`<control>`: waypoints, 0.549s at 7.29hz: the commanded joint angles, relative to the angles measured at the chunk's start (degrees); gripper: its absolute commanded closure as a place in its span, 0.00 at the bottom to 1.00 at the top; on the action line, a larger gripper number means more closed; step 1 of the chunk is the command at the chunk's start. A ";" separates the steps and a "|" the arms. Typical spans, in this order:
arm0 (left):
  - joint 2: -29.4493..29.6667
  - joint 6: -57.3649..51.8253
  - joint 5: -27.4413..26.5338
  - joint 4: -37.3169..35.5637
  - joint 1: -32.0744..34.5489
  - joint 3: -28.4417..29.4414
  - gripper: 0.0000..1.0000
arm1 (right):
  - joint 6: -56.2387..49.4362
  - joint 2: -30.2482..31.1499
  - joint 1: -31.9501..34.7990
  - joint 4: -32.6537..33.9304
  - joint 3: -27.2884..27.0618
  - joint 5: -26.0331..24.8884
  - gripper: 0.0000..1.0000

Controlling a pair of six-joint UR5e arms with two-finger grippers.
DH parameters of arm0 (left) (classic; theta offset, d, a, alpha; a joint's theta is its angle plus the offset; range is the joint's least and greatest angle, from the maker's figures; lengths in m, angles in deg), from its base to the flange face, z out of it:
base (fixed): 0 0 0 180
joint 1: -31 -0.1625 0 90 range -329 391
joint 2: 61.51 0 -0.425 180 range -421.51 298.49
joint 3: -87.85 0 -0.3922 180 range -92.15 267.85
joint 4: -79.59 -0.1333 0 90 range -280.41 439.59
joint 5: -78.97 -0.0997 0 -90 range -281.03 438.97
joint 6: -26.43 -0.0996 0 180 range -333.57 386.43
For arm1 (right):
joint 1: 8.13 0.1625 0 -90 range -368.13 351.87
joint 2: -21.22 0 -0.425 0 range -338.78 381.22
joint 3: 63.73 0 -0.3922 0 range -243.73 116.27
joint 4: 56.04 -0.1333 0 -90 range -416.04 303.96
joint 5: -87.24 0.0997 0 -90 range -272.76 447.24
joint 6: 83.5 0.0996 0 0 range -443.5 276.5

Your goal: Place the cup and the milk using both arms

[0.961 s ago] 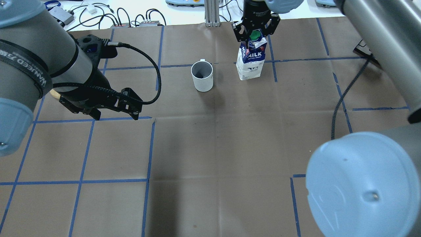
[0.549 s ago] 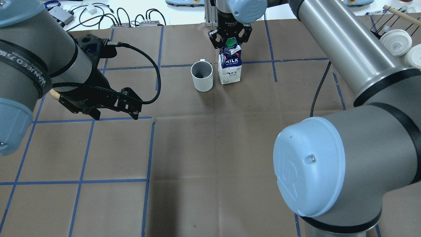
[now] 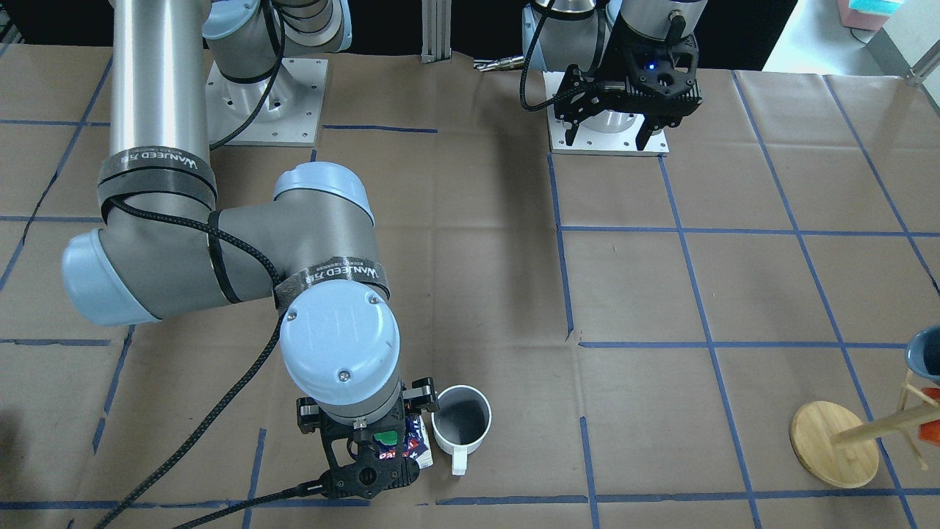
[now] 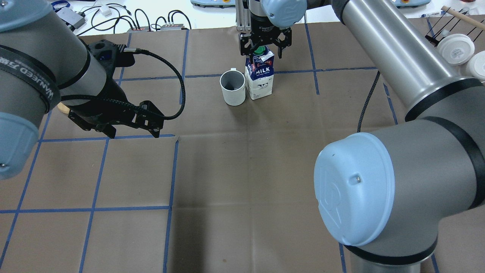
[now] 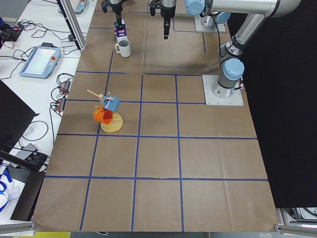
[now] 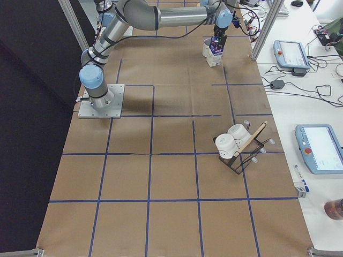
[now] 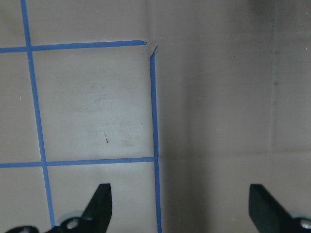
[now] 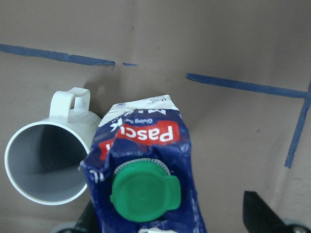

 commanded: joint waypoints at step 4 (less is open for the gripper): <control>0.08 0.09 0.11 0.00 0.00 0.00 0.00 | -7.09 11.99 -4.40 -11.79 -3.58 -0.34 0.00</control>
